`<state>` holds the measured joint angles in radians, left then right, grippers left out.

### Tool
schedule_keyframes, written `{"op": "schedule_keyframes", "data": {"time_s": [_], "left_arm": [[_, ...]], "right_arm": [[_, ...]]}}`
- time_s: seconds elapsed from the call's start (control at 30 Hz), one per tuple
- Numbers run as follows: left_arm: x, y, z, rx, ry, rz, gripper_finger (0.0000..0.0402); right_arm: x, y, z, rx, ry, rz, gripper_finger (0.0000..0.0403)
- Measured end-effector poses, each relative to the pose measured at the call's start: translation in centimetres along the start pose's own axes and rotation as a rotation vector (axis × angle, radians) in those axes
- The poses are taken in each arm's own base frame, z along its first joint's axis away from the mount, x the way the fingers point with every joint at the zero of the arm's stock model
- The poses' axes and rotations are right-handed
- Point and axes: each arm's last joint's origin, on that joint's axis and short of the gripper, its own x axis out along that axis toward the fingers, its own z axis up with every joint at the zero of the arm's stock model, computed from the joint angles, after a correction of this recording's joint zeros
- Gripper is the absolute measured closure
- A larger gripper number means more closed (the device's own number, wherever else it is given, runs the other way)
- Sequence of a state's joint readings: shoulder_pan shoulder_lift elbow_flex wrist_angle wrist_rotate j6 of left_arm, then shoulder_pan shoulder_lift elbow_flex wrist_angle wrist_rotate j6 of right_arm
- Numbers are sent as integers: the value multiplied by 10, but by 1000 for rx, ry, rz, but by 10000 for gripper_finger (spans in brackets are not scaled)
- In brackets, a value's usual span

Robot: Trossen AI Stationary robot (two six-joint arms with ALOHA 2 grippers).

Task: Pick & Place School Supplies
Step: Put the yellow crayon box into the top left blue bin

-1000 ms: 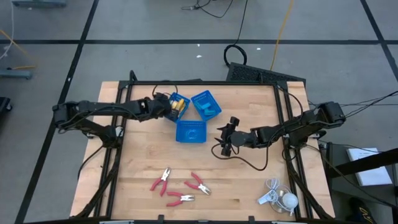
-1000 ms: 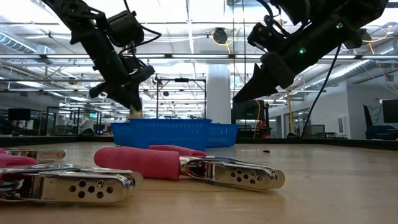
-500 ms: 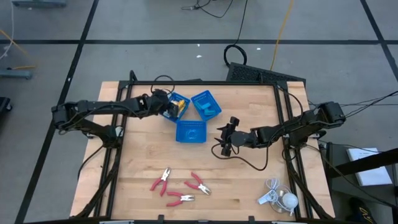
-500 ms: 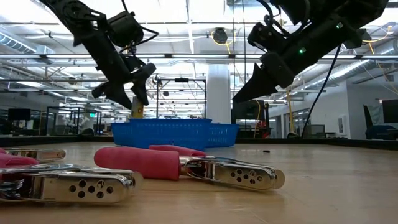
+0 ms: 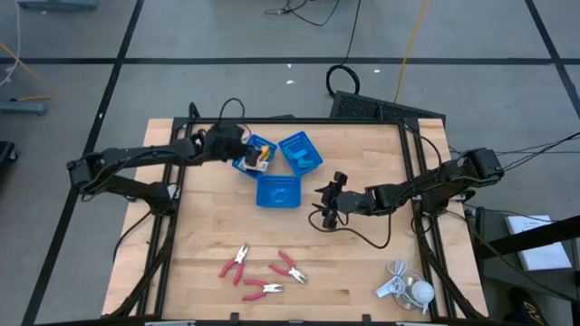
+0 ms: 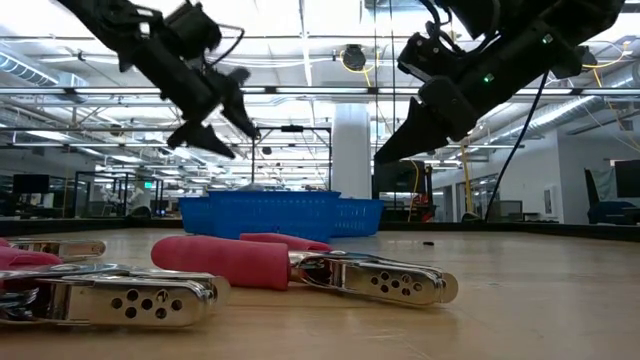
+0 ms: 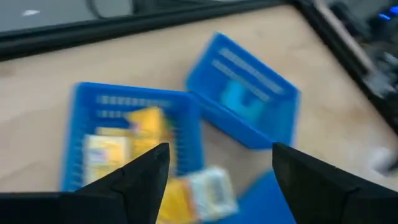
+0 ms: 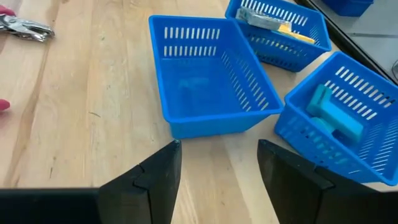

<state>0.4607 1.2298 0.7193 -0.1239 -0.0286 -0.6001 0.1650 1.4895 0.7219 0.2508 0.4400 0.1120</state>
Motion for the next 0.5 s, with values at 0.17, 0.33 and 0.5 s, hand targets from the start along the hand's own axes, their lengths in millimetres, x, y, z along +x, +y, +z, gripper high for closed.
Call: {"op": "schedule_keyframes", "data": {"time_s": [0.17,0.33,0.5], "left_arm": [[-14,-34,-18,89,12,-114,114],[-8,-56,-47,123,90,-132,114],[9,-58,-65,72,139,-43,114]], "right_arm": [[0,0,0,-3,0,0,202],[0,0,0,-4,0,0,202],[0,0,0,-2,-4,1,202]]}}
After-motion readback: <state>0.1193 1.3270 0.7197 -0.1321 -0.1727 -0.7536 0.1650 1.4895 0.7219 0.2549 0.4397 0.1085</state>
